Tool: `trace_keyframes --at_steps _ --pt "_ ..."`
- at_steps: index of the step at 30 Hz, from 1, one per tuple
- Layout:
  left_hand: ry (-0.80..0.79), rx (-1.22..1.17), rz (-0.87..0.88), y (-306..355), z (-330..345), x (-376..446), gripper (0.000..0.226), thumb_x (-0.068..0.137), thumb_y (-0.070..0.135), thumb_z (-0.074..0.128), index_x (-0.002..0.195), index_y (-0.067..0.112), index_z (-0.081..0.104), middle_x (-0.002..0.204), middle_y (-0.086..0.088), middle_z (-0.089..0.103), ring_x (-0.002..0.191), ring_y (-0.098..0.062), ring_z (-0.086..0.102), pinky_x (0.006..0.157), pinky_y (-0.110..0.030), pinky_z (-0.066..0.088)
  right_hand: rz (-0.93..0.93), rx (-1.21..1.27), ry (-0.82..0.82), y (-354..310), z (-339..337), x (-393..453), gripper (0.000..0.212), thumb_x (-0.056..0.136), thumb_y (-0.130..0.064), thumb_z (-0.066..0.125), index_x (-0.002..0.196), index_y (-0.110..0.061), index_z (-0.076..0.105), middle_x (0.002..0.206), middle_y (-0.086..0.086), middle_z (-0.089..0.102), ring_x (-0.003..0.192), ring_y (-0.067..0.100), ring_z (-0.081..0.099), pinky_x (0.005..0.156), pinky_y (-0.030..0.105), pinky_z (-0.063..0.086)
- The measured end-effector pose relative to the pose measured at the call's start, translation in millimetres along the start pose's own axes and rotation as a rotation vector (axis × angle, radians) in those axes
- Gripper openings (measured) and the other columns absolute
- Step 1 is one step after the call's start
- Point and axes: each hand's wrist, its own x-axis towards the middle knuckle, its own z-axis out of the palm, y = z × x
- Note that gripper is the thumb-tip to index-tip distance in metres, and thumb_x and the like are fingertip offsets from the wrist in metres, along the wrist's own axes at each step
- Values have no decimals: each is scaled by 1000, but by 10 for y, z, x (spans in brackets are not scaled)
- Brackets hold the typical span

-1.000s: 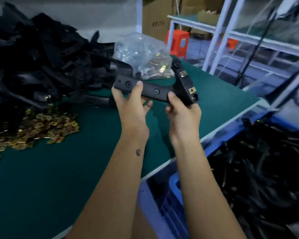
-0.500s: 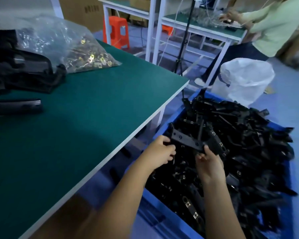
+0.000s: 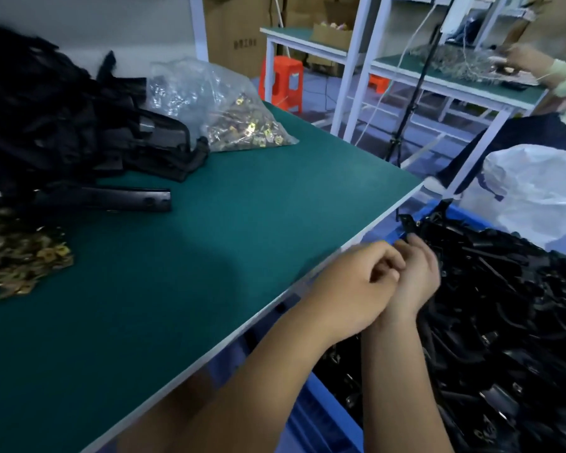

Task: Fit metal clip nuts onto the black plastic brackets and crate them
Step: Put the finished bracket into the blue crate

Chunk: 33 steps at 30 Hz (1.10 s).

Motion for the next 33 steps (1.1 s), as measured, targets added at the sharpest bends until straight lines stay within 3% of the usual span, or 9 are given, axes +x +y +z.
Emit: trace_keyframes --at_steps 2,4,10,13,15,19,25,29,33 --pt "167 -24 125 134 -167 -35 18 91 12 49 89 28 57 96 13 62 91 -4 58 83 -22 46 -121 2 -111 -112 277 -250 28 86 14 45 79 -9 58 53 -4 57 38 0 49 44 13 39" --pt "313 -74 166 182 -438 -92 19 89 12 48 84 30 54 87 18 60 85 -3 56 76 -19 44 -187 -26 -248 -64 544 -491 29 85 14 43 75 -10 55 61 3 53 39 2 45 45 15 37" --pt "687 -28 88 -1 -1463 -468 16 78 13 41 74 27 47 64 14 49 63 -9 44 59 -26 35 -233 -356 -814 622 1258 -1275 28 85 6 46 75 -16 61 71 3 58 66 12 55 65 27 47" --pt "800 166 -56 -164 -2030 -779 23 79 10 44 71 32 48 67 9 54 69 -19 53 68 -37 45 -379 -641 -1094 1050 1484 -1598 21 86 -5 52 87 -21 63 89 -3 63 87 14 59 85 35 50" --pt "847 271 -141 -327 -2324 -1037 33 86 1 46 74 30 53 71 9 59 72 -14 57 71 -37 48 -592 -845 -1199 1334 1580 -1723 24 86 -10 54 107 -18 64 108 2 61 104 21 55 96 40 44" --pt "946 188 -249 -572 -2576 -1395 41 93 -1 43 74 29 62 66 10 64 61 -5 56 56 -25 46 -835 -1165 -1296 1685 1741 -1809 36 89 -27 52 124 -22 57 123 2 56 118 25 46 105 41 29" --pt "1057 23 -276 -611 -2649 -1283 31 95 2 43 81 19 65 58 10 61 49 0 51 46 -14 42 -924 -1171 -1403 1783 1777 -1780 9 84 -33 48 87 -25 51 88 -9 53 97 21 43 79 32 15" --pt "1091 -54 -256 -579 -2670 -1298 32 94 -1 42 80 16 65 57 10 61 48 -1 51 44 -16 43 -1064 -1234 -1462 1754 1727 -1770 26 83 -32 54 107 -23 58 97 -7 55 106 23 43 81 30 15" --pt "1155 -105 -202 -513 -2702 -1381 34 93 -3 43 76 17 64 57 8 61 49 -3 53 45 -16 43 -1221 -1137 -1365 1645 1680 -1805 37 78 -27 60 114 -19 59 107 -1 58 110 25 44 93 34 19"
